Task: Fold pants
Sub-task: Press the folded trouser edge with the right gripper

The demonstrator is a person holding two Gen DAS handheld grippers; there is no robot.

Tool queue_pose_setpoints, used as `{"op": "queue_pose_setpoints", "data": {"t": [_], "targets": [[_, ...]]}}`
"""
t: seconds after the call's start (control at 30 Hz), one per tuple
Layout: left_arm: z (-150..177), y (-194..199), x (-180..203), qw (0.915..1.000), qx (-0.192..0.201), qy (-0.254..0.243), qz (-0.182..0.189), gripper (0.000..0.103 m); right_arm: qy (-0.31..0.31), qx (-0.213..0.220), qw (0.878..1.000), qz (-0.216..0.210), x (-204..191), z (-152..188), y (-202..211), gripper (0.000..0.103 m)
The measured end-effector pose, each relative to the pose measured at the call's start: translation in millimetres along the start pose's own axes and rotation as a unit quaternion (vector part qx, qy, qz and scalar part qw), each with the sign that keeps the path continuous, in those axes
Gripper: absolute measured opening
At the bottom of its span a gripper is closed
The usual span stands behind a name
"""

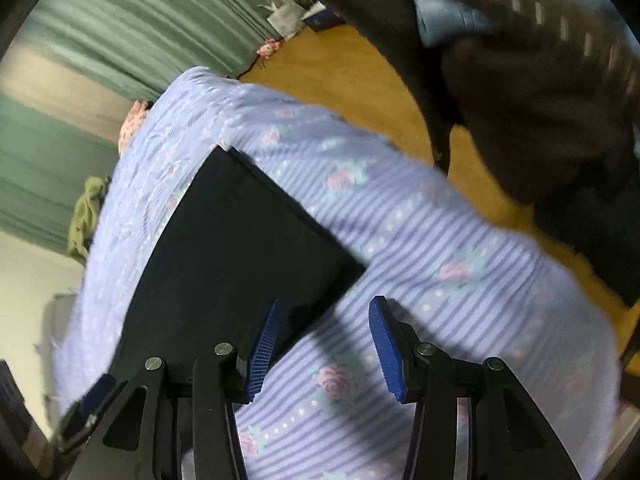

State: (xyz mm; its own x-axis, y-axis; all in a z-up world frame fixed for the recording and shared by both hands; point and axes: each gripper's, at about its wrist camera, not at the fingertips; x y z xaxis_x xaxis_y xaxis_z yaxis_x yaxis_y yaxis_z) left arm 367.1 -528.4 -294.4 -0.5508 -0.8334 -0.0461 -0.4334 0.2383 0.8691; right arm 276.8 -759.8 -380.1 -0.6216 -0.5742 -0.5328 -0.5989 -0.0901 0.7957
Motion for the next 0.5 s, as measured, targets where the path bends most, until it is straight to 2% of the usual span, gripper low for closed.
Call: {"op": "queue_pose_setpoints", "data": {"t": [0.27, 0.43, 0.5], "targets": [[-0.4, 0.3, 5.7, 1.0, 0.003, -0.007, -0.004, 0.075, -0.05, 0.0, 0.998, -0.047, 12.7, -6.6, -32.2, 0.048], [1.4, 1.7, 4.5, 1.0, 0.002, -0.004, -0.006, 0.075, -0.029, -0.01, 0.999, -0.042, -1.4, -17.1, -41.0, 0.048], [2.6, 2.6, 2.5, 1.0, 0.002, -0.002, -0.006, 0.075, -0.026, -0.008, 0.998, -0.062, -3.6, -14.5, -32.7, 0.044]]}}
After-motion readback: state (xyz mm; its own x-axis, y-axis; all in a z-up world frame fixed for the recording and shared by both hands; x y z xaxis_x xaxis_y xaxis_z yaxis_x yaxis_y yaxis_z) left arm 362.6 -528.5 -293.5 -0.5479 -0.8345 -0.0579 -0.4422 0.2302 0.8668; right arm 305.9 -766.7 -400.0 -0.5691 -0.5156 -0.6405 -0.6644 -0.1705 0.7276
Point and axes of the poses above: each gripper's, at about its wrist camera, not at the fingertips, and y roughly against the way its jaws point, x to its right, z to its underside, and after that the axes turned 2 degrees about x, right-handed
